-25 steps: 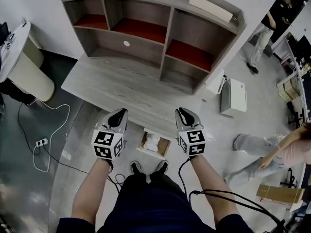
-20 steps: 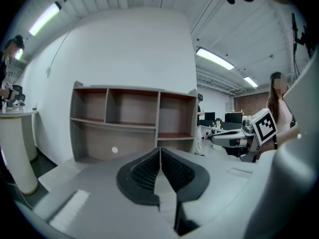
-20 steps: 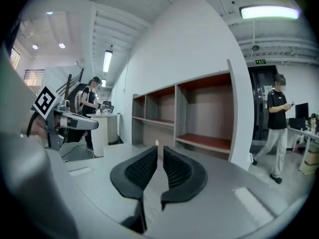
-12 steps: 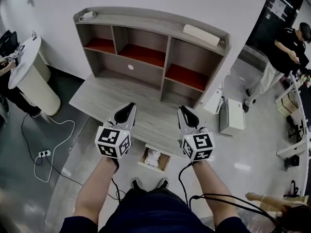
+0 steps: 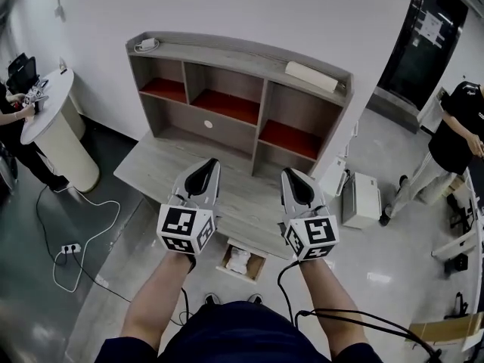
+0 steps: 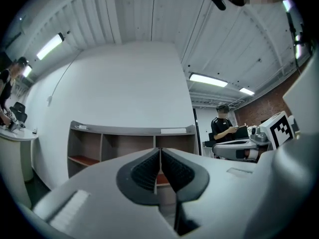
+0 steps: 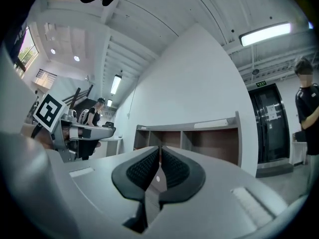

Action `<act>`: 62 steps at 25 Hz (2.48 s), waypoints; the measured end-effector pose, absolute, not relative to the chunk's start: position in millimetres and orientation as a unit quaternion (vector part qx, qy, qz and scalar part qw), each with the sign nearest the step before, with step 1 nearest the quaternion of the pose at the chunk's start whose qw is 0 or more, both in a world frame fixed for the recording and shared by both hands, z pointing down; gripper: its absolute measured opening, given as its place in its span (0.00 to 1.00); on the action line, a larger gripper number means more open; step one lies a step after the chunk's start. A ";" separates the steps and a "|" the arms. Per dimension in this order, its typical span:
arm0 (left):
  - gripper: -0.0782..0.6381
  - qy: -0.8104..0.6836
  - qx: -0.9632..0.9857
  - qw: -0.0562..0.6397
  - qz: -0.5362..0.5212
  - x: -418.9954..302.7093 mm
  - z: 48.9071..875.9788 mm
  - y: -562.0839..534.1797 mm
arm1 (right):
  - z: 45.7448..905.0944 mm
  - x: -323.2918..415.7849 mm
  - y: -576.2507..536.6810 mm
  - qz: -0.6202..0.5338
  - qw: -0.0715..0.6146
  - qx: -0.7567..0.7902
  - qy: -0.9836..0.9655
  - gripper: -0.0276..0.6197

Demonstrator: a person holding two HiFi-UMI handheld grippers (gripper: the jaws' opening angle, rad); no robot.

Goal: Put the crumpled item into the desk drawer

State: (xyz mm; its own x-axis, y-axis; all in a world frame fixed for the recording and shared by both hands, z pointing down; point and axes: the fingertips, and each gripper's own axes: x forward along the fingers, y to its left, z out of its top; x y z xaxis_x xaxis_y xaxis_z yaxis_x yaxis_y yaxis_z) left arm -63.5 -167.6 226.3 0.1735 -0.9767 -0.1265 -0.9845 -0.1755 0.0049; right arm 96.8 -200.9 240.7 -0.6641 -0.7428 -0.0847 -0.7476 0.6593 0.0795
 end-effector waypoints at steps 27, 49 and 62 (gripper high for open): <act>0.13 0.653 -0.754 0.005 0.070 -93.8 251.7 -164.4 | 254.5 108.9 -215.9 0.032 0.024 -0.445 0.895 0.05; 0.13 0.650 -0.758 0.004 0.054 -82.6 257.7 -175.4 | 264.6 116.4 -224.2 0.019 0.023 -0.442 0.897 0.05; 0.13 0.651 -0.758 -0.001 0.041 -69.7 266.5 -191.0 | 272.9 128.0 -240.9 0.012 0.021 -0.439 0.898 0.05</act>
